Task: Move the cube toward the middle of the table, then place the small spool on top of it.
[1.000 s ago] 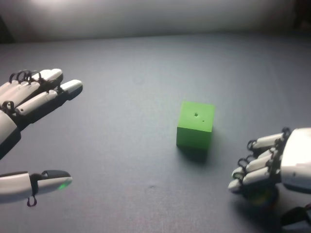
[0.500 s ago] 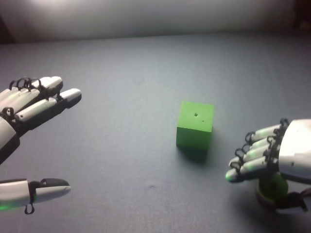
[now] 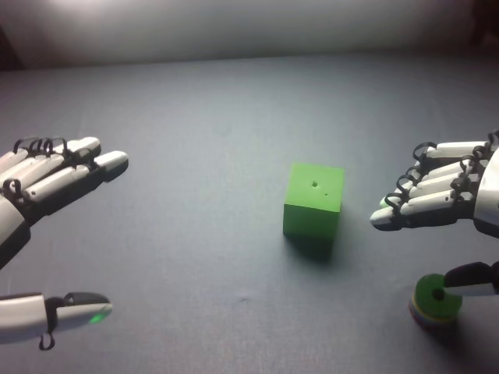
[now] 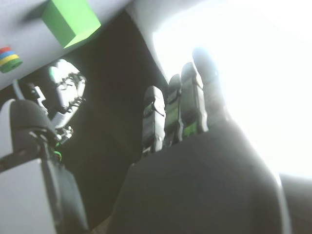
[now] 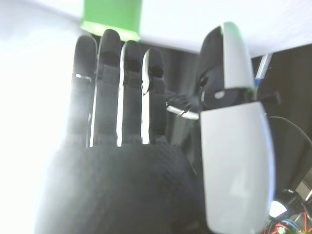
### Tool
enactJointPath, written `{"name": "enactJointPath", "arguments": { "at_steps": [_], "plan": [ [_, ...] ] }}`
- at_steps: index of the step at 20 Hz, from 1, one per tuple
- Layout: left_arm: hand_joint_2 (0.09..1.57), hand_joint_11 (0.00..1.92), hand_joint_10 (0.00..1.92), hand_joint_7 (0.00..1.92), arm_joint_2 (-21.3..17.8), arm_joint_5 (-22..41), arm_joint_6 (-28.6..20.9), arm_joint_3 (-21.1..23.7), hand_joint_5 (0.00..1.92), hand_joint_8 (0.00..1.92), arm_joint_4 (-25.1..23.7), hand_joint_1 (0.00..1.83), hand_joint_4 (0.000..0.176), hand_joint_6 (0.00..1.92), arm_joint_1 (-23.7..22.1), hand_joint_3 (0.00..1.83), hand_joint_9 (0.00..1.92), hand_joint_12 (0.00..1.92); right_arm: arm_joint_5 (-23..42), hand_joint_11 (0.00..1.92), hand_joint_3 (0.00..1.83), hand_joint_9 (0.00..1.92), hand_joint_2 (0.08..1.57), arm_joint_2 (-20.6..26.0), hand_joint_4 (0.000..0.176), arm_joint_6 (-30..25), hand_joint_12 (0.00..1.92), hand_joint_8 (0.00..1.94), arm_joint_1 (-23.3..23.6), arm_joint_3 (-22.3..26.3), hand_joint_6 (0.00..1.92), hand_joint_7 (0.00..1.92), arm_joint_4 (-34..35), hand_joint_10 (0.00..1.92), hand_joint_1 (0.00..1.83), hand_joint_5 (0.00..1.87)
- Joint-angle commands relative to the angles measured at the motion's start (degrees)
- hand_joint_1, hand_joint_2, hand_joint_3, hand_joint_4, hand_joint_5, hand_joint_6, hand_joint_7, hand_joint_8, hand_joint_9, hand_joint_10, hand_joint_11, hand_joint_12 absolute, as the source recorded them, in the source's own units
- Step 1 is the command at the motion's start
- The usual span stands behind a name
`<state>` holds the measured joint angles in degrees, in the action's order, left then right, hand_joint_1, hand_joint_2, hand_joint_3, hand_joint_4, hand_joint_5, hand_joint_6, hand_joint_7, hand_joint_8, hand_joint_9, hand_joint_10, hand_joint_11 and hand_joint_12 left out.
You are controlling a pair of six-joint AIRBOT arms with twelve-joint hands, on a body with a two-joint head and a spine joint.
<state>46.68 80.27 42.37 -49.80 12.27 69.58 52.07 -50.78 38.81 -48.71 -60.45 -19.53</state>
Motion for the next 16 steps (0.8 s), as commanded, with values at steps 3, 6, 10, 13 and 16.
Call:
{"name": "enactJointPath", "arguments": {
  "at_steps": [3, 6, 10, 13, 16],
  "plan": [
    [0.96, 0.00, 0.00, 0.08, 0.0, 7.2, -0.2, 0.1, 0.18, 0.00, 0.1, 0.79, 0.107, 0.00, -0.2, 0.00, 0.10, 0.54, 6.3, 0.33, 0.00, 0.72, 1.01, 0.2, 0.000, 0.1, 1.18, 0.01, 0.4, 0.3, 0.00, 0.60, 1.3, 0.03, 1.02, 0.58],
    [0.97, 0.00, 0.00, 0.09, 0.1, 7.3, -0.3, 0.0, 0.19, 0.01, 0.1, 0.78, 0.112, 0.00, -0.2, 0.00, 0.11, 0.54, 5.4, 0.35, 0.00, 0.74, 1.01, 0.8, 0.000, -0.5, 1.28, 0.00, -0.1, 0.8, 0.00, 0.58, -0.2, 0.03, 1.03, 0.53],
    [0.96, 0.01, 0.00, 0.09, 0.2, 7.3, -0.4, 0.1, 0.18, 0.00, 0.1, 0.79, 0.117, 0.00, -0.2, 0.00, 0.11, 0.55, 4.0, 0.39, 0.00, 0.79, 0.99, 2.4, 0.000, -1.9, 1.34, 0.00, -0.7, 1.9, 0.00, 0.56, -2.9, 0.05, 1.03, 0.53],
    [0.96, 0.01, 0.00, 0.09, 0.3, 7.3, -0.5, 0.0, 0.18, 0.00, 0.1, 0.80, 0.125, 0.00, -0.2, 0.00, 0.11, 0.55, 2.0, 0.62, 0.00, 0.91, 0.93, 2.5, 0.000, -3.3, 1.15, 0.01, -0.8, 2.0, 0.00, 0.61, -5.4, 0.08, 1.05, 0.55],
    [0.95, 0.02, 0.01, 0.10, 0.4, 7.3, -0.5, 0.1, 0.18, 0.00, 0.1, 0.79, 0.118, 0.00, -0.2, 0.00, 0.12, 0.56, 0.3, 0.55, 0.01, 0.79, 0.95, 2.0, 0.004, -3.4, 1.03, 0.00, -0.9, 2.1, 0.00, 0.57, -6.7, 0.01, 1.03, 0.53]
  ]
}}
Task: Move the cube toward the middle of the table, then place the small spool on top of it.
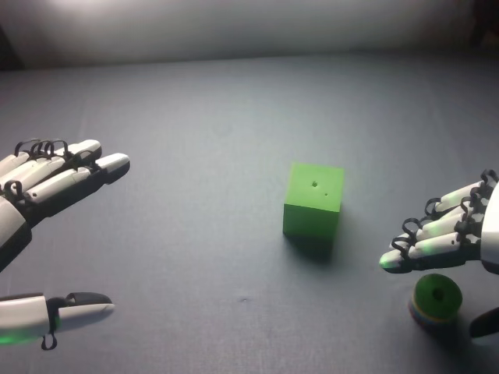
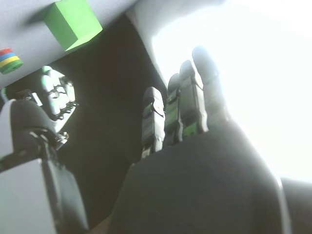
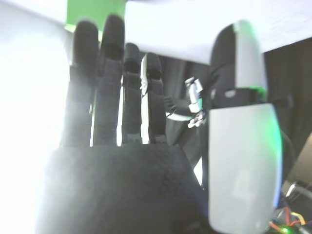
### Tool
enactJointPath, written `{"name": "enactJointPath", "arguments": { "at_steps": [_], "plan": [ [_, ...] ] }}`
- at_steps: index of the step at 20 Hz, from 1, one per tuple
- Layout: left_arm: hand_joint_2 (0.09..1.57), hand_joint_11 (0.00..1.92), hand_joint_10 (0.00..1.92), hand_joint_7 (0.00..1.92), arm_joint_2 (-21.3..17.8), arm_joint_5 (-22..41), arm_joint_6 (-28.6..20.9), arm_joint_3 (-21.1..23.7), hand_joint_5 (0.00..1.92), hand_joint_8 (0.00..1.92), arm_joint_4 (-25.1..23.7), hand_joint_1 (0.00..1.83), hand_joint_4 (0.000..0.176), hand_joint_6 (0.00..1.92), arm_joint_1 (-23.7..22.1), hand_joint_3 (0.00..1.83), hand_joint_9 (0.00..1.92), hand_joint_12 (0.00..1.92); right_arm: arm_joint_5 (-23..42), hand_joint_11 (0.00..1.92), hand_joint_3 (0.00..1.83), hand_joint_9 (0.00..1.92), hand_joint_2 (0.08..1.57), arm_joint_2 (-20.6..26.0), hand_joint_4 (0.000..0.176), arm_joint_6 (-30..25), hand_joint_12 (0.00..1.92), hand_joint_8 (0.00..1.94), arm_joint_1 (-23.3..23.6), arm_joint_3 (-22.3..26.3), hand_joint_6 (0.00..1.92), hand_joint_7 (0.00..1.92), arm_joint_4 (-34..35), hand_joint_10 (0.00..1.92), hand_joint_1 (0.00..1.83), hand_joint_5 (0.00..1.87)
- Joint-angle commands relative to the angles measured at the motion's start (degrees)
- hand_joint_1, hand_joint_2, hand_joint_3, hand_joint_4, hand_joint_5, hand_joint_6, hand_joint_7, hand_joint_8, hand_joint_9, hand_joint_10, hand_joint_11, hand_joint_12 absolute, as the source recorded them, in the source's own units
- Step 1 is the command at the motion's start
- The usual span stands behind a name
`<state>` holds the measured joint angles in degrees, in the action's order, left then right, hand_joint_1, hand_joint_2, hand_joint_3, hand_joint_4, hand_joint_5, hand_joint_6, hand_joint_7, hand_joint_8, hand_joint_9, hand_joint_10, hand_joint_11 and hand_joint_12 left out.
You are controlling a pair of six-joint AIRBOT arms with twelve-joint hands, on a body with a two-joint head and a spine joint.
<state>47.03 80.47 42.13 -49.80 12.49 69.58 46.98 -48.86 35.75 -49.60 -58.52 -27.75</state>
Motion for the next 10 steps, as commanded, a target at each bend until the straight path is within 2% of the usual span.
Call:
{"name": "enactJointPath", "arguments": {
  "at_steps": [1, 3, 5, 6, 8, 10],
  "plan": [
    [0.95, 0.01, 0.00, 0.10, 0.0, 7.1, -0.3, 0.1, 0.18, 0.00, -0.1, 0.81, 0.115, 0.00, -0.2, 0.00, 0.12, 0.56, 4.7, 0.54, 0.00, 0.79, 0.96, -0.1, 0.023, -0.4, 1.08, 0.00, 0.0, 0.1, 0.00, 0.53, 0.9, 0.01, 1.03, 0.51],
    [0.96, 0.03, 0.01, 0.11, 0.1, 7.0, -0.3, 0.1, 0.19, 0.01, -0.1, 0.79, 0.110, 0.00, -0.2, 0.00, 0.13, 0.57, 3.2, 0.55, 0.00, 0.82, 0.95, -0.5, 0.004, -0.4, 1.09, 0.01, 0.0, -0.1, 0.01, 0.55, -0.3, 0.02, 1.05, 0.53],
    [0.96, 0.02, 0.01, 0.11, 0.2, 7.1, -0.4, 0.0, 0.18, 0.00, -0.1, 0.80, 0.129, 0.00, -0.2, 0.00, 0.13, 0.57, 1.9, 0.52, 0.00, 0.79, 0.97, -1.4, 0.000, -0.6, 0.99, 0.00, 0.0, -0.6, 0.00, 0.54, -0.9, 0.01, 1.04, 0.53],
    [0.95, 0.02, 0.01, 0.11, 0.2, 7.1, -0.5, 0.0, 0.19, 0.01, -0.1, 0.80, 0.117, 0.00, -0.2, 0.00, 0.13, 0.58, 1.4, 0.53, 0.00, 0.82, 0.97, -1.8, 0.000, -0.6, 1.00, 0.00, 0.0, -0.8, 0.00, 0.55, -1.0, 0.02, 1.04, 0.54],
    [0.95, 0.03, 0.01, 0.12, 0.2, 7.1, -0.6, 0.1, 0.19, 0.00, -0.1, 0.79, 0.120, 0.00, -0.2, 0.00, 0.14, 0.59, 0.8, 0.48, 0.00, 0.82, 0.97, -2.6, 0.004, -0.6, 1.06, 0.00, 0.0, -1.3, 0.00, 0.56, -1.0, 0.02, 1.03, 0.51],
    [0.96, 0.03, 0.00, 0.11, 0.3, 7.1, -0.6, 0.1, 0.19, 0.00, -0.1, 0.80, 0.130, 0.00, -0.2, 0.00, 0.13, 0.59, 0.1, 0.42, 0.00, 0.81, 0.97, -3.3, 0.013, -0.6, 1.11, 0.00, 0.0, -2.0, 0.01, 0.56, -1.0, 0.01, 1.04, 0.51]
  ]
}}
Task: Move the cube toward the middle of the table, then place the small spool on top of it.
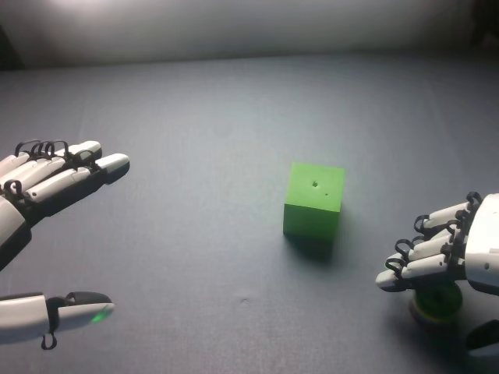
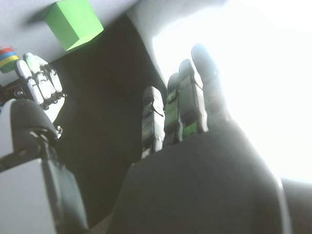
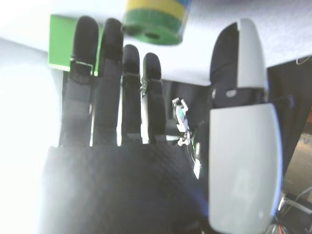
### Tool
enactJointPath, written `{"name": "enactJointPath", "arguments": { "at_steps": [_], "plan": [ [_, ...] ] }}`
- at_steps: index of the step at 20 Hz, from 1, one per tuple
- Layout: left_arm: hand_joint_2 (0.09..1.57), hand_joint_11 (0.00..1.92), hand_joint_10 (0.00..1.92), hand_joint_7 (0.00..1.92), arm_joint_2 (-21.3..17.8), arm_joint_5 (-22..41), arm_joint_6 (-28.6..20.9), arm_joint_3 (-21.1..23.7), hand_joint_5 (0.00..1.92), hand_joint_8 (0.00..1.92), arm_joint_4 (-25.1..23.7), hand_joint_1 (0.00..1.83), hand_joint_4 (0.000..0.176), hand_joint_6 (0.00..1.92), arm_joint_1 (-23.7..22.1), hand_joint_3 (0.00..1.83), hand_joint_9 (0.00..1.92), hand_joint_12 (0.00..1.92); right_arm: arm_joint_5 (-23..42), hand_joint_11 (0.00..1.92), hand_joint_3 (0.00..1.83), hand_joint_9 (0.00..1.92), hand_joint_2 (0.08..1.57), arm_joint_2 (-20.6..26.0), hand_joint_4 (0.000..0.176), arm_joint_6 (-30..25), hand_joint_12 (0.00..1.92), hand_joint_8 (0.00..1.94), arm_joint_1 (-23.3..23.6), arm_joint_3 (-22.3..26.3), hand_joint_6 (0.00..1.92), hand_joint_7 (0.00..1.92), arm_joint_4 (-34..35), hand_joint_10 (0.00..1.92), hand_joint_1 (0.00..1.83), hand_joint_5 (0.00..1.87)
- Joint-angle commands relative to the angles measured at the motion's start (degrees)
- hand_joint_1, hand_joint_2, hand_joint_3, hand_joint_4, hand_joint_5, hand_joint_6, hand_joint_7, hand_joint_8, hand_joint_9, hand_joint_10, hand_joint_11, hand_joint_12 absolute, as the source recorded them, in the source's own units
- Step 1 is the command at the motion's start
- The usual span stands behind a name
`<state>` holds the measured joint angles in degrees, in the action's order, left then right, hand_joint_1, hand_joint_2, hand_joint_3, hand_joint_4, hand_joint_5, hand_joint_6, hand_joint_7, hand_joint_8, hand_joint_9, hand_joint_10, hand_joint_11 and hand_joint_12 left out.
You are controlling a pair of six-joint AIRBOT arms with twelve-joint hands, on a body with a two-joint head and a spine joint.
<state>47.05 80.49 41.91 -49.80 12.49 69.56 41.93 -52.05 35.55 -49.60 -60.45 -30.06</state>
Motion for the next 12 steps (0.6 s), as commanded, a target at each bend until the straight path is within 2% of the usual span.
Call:
{"name": "enactJointPath", "arguments": {
  "at_steps": [1, 4, 6, 7, 8, 9, 11, 12],
  "plan": [
    [0.96, 0.03, 0.00, 0.11, 0.3, 7.0, -0.4, 0.1, 0.19, 0.00, -0.1, 0.80, 0.125, 0.00, -0.2, 0.00, 0.14, 0.59, 4.9, 0.44, 0.00, 0.82, 0.97, -0.3, 0.004, -0.4, 1.12, 0.01, 0.0, -0.2, 0.02, 0.58, 1.4, 0.02, 1.06, 0.54],
    [0.96, 0.03, 0.00, 0.11, 0.4, 7.0, -0.5, 0.1, 0.19, 0.00, -0.1, 0.81, 0.115, 0.00, -0.2, 0.00, 0.14, 0.60, 4.3, 0.41, 0.00, 0.85, 1.01, -0.7, 0.000, -0.4, 1.14, 0.01, 0.0, -0.8, 0.01, 0.61, 1.6, 0.03, 1.04, 0.64],
    [0.97, 0.03, 0.00, 0.11, 0.5, 6.9, -0.6, 0.1, 0.19, 0.00, -0.1, 0.81, 0.115, 0.00, -0.2, 0.00, 0.14, 0.60, 4.2, 0.47, 0.00, 0.89, 0.99, -0.9, 0.000, -0.4, 1.21, 0.01, 0.1, -1.3, 0.01, 0.65, 2.4, 0.05, 1.08, 0.70],
    [0.97, 0.04, 0.01, 0.12, 0.6, 6.9, -0.6, 0.1, 0.20, 0.00, -0.1, 0.82, 0.107, 0.00, -0.2, 0.00, 0.15, 0.60, 4.2, 0.47, 0.00, 0.88, 0.99, -1.0, 0.000, -0.4, 1.21, 0.01, 0.2, -1.5, 0.01, 0.65, 2.6, 0.06, 1.08, 0.71],
    [0.97, 0.04, 0.00, 0.12, 0.6, 6.9, -0.6, 0.1, 0.19, 0.00, -0.1, 0.82, 0.108, 0.00, -0.2, 0.00, 0.14, 0.59, 4.2, 0.49, 0.00, 0.90, 0.98, -1.2, 0.000, -0.4, 1.18, 0.01, 0.4, -1.6, 0.00, 0.66, 2.6, 0.07, 1.08, 0.72],
    [0.96, 0.03, 0.00, 0.12, 0.6, 6.9, -0.7, 0.1, 0.20, 0.00, -0.1, 0.82, 0.113, 0.00, -0.2, 0.00, 0.14, 0.59, 4.2, 0.50, 0.00, 0.91, 0.98, -1.4, 0.000, -0.4, 1.23, 0.00, 0.6, -1.7, 0.00, 0.66, 2.6, 0.10, 1.11, 0.72],
    [0.97, 0.04, 0.00, 0.12, 0.6, 6.9, -0.7, 0.1, 0.21, 0.00, -0.1, 0.82, 0.114, 0.01, -0.2, 0.00, 0.15, 0.59, 4.2, 0.58, 0.00, 0.79, 0.98, -1.6, 0.000, -0.3, 1.27, 0.00, 0.9, -1.8, 0.00, 0.68, 2.6, 0.50, 1.17, 0.74],
    [0.97, 0.03, 0.00, 0.12, 0.6, 6.9, -0.7, 0.1, 0.20, 0.00, -0.1, 0.81, 0.121, 0.00, -0.2, 0.00, 0.14, 0.58, 4.2, 0.68, 0.00, 0.75, 0.98, -1.8, 0.000, -0.3, 1.28, 0.00, 1.0, -1.9, 0.00, 0.70, 2.6, 0.73, 1.19, 0.75]
  ]
}}
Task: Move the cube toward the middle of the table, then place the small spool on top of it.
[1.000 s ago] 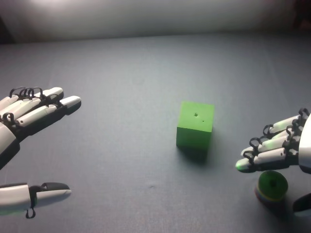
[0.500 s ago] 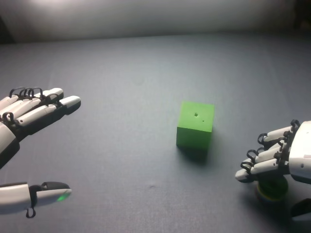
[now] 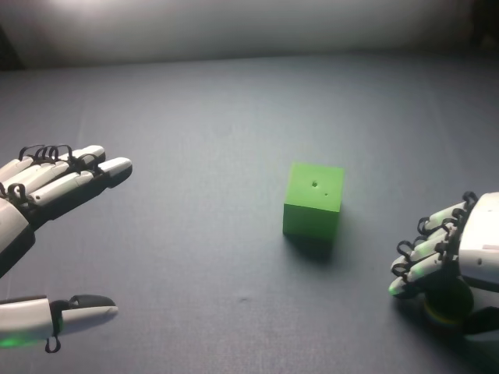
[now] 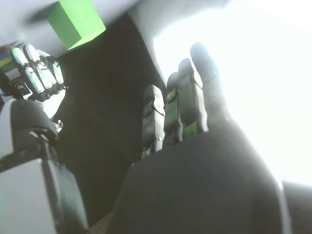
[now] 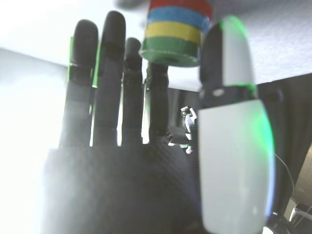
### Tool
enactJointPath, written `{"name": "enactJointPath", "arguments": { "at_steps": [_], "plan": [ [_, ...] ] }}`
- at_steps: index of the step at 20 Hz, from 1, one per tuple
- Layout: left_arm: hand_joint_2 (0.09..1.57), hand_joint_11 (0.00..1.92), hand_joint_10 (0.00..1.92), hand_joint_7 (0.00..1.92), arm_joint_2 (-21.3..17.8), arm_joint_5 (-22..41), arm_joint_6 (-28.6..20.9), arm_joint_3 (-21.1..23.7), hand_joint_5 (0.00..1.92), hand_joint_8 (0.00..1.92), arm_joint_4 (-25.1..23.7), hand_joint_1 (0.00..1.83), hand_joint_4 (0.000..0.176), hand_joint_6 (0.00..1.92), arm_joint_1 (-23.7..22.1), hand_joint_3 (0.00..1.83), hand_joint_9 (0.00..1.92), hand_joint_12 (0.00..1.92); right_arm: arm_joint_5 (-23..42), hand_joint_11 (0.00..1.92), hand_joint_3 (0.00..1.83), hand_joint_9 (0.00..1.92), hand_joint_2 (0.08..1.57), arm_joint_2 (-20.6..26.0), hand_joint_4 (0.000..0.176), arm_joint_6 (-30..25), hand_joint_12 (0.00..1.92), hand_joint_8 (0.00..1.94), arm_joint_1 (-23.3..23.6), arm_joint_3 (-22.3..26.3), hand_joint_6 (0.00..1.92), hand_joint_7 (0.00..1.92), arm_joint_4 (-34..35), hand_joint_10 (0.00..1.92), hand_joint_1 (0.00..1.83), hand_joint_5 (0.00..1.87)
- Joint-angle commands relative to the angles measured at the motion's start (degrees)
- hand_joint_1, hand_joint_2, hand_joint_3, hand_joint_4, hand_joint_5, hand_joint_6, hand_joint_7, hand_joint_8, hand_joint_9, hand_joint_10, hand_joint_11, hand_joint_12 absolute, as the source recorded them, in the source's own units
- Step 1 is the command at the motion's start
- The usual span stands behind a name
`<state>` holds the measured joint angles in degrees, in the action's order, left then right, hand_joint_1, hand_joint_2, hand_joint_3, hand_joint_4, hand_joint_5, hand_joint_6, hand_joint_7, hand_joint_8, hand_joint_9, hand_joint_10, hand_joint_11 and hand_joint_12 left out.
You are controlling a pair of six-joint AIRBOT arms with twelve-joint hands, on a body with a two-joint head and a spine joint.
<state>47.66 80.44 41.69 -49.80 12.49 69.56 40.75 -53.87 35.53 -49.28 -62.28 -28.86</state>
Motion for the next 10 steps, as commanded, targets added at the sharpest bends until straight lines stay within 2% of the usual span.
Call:
{"name": "enactJointPath", "arguments": {
  "at_steps": [1, 2, 3, 6, 7, 10],
  "plan": [
    [0.97, 0.03, 0.00, 0.12, 0.0, 6.9, -0.5, 0.1, 0.21, 0.00, -0.1, 0.80, 0.122, 0.00, -0.2, 0.00, 0.14, 0.58, 5.4, 0.70, 0.00, 0.73, 0.98, -0.1, 0.000, -0.2, 1.30, 0.00, 0.8, -0.1, 0.00, 0.72, 1.4, 0.85, 1.20, 0.77],
    [0.97, 0.02, 0.00, 0.11, 0.0, 6.9, -0.5, 0.1, 0.20, 0.00, -0.1, 0.81, 0.128, 0.00, -0.2, 0.00, 0.13, 0.57, 5.4, 0.72, 0.00, 0.73, 1.00, -0.2, 0.000, -0.2, 1.35, 0.00, 0.9, -0.1, 0.00, 0.73, 1.4, 0.99, 1.23, 0.76],
    [0.97, 0.02, 0.00, 0.10, 0.1, 7.0, -0.6, 0.1, 0.20, 0.00, -0.1, 0.81, 0.128, 0.00, -0.2, 0.00, 0.13, 0.57, 5.4, 0.72, 0.00, 0.75, 1.02, -0.2, 0.000, -0.1, 1.38, 0.00, 1.0, -0.1, 0.00, 0.74, 1.4, 1.04, 1.23, 0.76],
    [0.97, 0.03, 0.00, 0.11, 0.2, 7.0, -0.6, 0.0, 0.20, 0.00, -0.1, 0.81, 0.127, 0.00, -0.2, 0.00, 0.13, 0.57, 5.4, 0.83, 0.00, 0.85, 1.03, -0.4, 0.000, 0.1, 1.37, 0.01, 1.1, -0.2, 0.00, 0.78, 1.4, 1.06, 1.30, 0.75],
    [0.97, 0.05, 0.01, 0.12, 0.2, 7.0, -0.7, 0.0, 0.21, 0.01, -0.1, 0.80, 0.119, 0.00, -0.2, 0.00, 0.15, 0.58, 5.4, 0.86, 0.00, 0.83, 1.02, -0.4, 0.000, 0.1, 1.43, 0.02, 1.1, -0.3, 0.00, 0.81, 1.4, 1.18, 1.34, 0.77],
    [0.97, 0.04, 0.00, 0.12, 0.2, 7.0, -0.7, 0.0, 0.21, 0.00, -0.1, 0.81, 0.121, 0.00, -0.2, 0.00, 0.14, 0.57, 5.4, 0.85, 0.00, 0.78, 1.02, -0.4, 0.000, 0.1, 1.62, 0.03, 1.1, -0.4, 0.00, 0.85, 1.4, 1.49, 1.32, 0.79]
  ]
}}
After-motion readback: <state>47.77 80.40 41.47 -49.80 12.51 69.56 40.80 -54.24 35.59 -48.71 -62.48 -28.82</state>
